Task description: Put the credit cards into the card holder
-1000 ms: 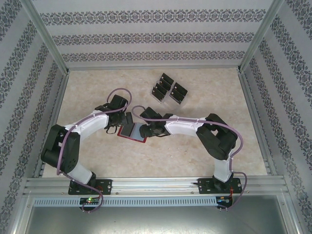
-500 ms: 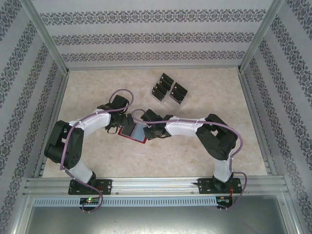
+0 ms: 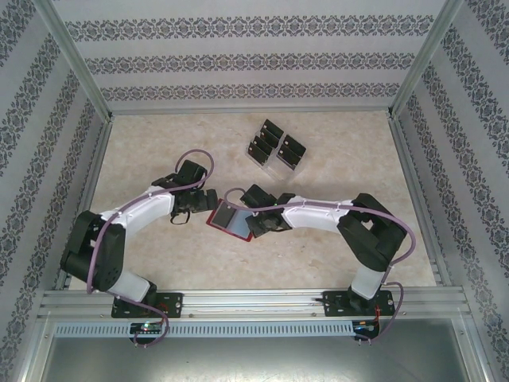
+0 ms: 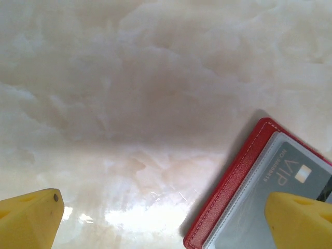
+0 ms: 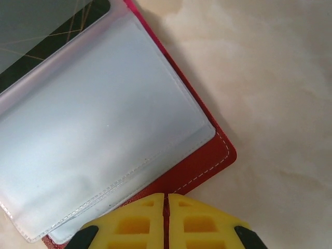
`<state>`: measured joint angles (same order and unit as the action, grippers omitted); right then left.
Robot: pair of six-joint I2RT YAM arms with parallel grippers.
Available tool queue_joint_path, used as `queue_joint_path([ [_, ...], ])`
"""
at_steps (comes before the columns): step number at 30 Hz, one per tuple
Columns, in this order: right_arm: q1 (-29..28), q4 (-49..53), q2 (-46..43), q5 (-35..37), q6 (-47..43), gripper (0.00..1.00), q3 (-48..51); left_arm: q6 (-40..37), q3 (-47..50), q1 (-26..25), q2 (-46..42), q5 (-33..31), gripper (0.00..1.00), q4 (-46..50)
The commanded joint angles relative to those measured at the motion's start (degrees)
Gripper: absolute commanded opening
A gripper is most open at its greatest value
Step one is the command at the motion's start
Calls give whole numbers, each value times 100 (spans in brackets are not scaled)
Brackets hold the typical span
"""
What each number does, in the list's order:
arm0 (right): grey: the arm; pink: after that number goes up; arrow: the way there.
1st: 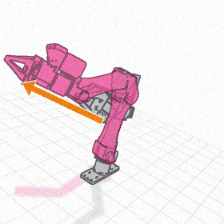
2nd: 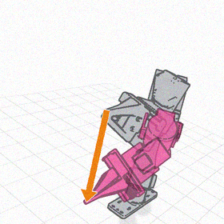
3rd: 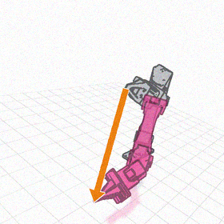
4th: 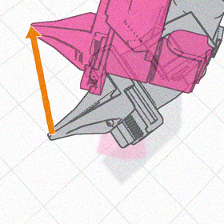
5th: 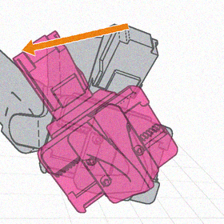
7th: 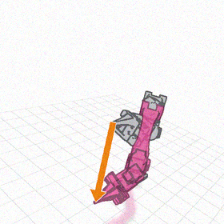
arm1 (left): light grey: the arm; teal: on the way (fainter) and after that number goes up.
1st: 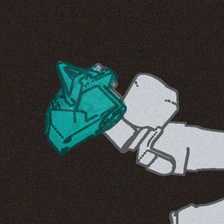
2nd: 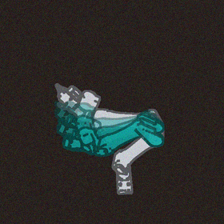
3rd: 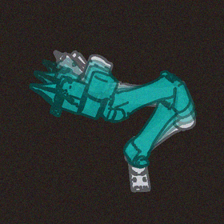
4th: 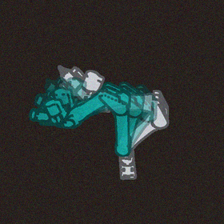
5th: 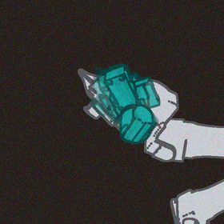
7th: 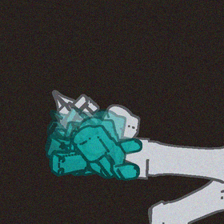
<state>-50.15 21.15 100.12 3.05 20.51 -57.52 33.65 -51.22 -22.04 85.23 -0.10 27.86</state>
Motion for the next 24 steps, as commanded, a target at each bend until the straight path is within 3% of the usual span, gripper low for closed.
queue_joint_path([
  [1, -40, 504, -293, 130, -612, 4, 152, 179, 70, -143, -309, 12, 100, 219],
  [5, 17, 1005, -273, 709, -1051, 4, 77, 246, 71, -273, -461, 41, 100, 277],
  [7, 173, 944, -289, 441, -1145, 5, 72, 277, 59, -350, -490, 58, 100, 306],
  [9, 293, 1078, -236, 662, -1067, 8, -67, 296, 47, -427, -494, 58, 100, 330],
  [11, 391, 1285, -141, 809, -1005, 15, -236, 300, 48, -465, -485, 77, 100, 326],
  [14, 519, 1677, 28, 1181, -836, 37, -486, 300, 60, -500, -465, 144, 100, 282],
  [16, 566, 1760, 29, 1293, -738, 44, -531, 301, 73, -513, -448, 197, 100, 225],
  [20, 584, 1832, -293, 1127, -375, 50, -541, 252, 25, -538, -313, 286, 100, 139],
  [24, 583, 1676, -1109, 504, 314, 51, -384, 69, -72, -558, -151, 298, 100, 147],
])
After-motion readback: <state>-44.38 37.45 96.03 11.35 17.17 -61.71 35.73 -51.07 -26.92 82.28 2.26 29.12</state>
